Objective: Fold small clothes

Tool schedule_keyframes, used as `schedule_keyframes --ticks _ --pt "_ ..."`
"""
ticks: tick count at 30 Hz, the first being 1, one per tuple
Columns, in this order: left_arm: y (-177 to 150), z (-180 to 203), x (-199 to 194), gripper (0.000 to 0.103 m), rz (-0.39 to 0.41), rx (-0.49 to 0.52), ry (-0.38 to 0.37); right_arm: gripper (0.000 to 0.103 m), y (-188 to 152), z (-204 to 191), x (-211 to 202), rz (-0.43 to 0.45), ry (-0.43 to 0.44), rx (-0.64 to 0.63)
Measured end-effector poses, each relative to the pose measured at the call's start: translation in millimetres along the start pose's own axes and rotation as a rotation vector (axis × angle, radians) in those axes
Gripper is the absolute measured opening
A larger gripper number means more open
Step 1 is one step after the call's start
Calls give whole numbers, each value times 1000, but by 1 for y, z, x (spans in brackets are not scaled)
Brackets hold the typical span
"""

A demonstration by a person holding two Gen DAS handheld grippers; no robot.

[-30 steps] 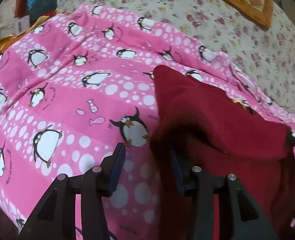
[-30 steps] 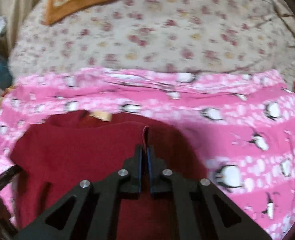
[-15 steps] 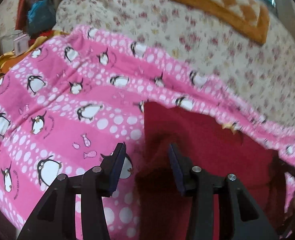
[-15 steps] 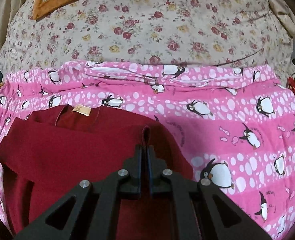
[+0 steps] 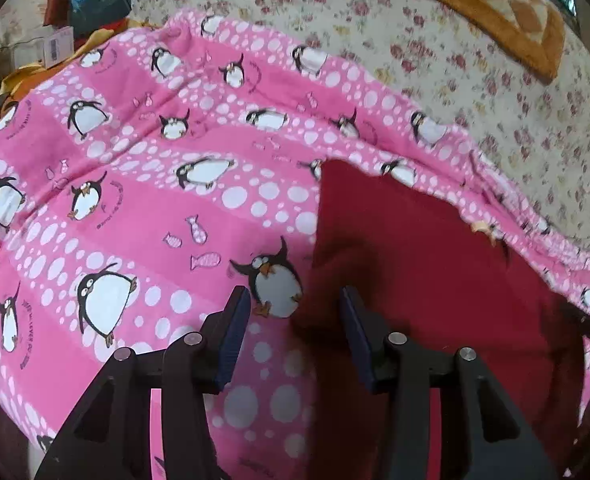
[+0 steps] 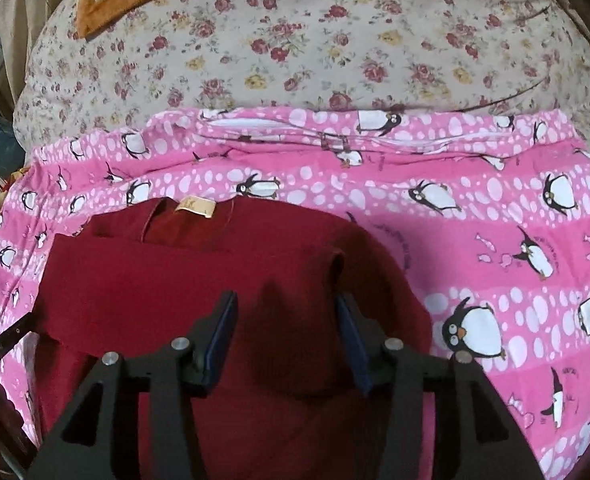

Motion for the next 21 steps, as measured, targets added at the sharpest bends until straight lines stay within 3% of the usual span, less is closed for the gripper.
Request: schedule_keyframes --ticks 4,7,10,16,21 --pt "11 4 -8 27 58 -14 -9 61 -3 10 0 9 -36 -28" --pt "4 8 10 27 -11 33 29 58 -13 30 21 -75 -150 -66" --pt "-8 8 24 27 -50 67 45 57 -11 42 7 -30 -161 -39" --pt "-5 12 4 27 -19 62 45 58 -19 57 -46 8 -53 22" --pt "-14 30 -24 27 14 79 -5 60 -42 69 -80 -41 53 70"
Point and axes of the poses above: each gripper's, at about its wrist camera, not at the fingertips, and x roughly the way its jaws point, z to its right, y to its top, the point moved 7 cm from there along x, roughly the way its jaws point, and after that the axes turned 10 degrees about x, right-handed, at the moved point
